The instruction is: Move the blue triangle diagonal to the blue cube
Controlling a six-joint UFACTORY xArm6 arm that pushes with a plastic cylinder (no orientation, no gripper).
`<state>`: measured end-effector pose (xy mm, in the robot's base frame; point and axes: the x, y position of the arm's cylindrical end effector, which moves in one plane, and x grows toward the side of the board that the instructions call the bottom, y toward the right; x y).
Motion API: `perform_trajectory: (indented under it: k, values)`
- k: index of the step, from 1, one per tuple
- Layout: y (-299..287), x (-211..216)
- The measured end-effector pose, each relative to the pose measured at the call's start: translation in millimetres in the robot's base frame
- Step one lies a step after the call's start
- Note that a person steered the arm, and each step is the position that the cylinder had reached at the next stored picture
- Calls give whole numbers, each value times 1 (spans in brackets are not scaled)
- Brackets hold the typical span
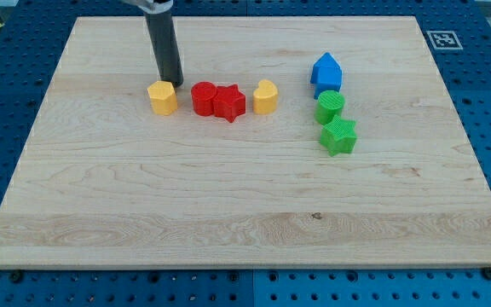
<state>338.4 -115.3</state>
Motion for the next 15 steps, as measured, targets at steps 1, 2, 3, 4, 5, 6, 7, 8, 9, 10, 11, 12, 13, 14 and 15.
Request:
perform_trajectory:
  k: [1, 2, 3, 4, 5, 6, 7, 8, 9, 10, 11, 12, 13, 14, 15]
  values:
    - [27, -29]
    - [78, -28]
    - [115, -16]
    - [116, 2]
    - [128, 18]
    - [141, 29]
    - [148, 35]
    - [148, 37]
    - [150, 0]
    - [168, -20]
    - [199, -20]
    - [245, -20]
    - [284, -20]
    - [296, -16]
    - [296, -14]
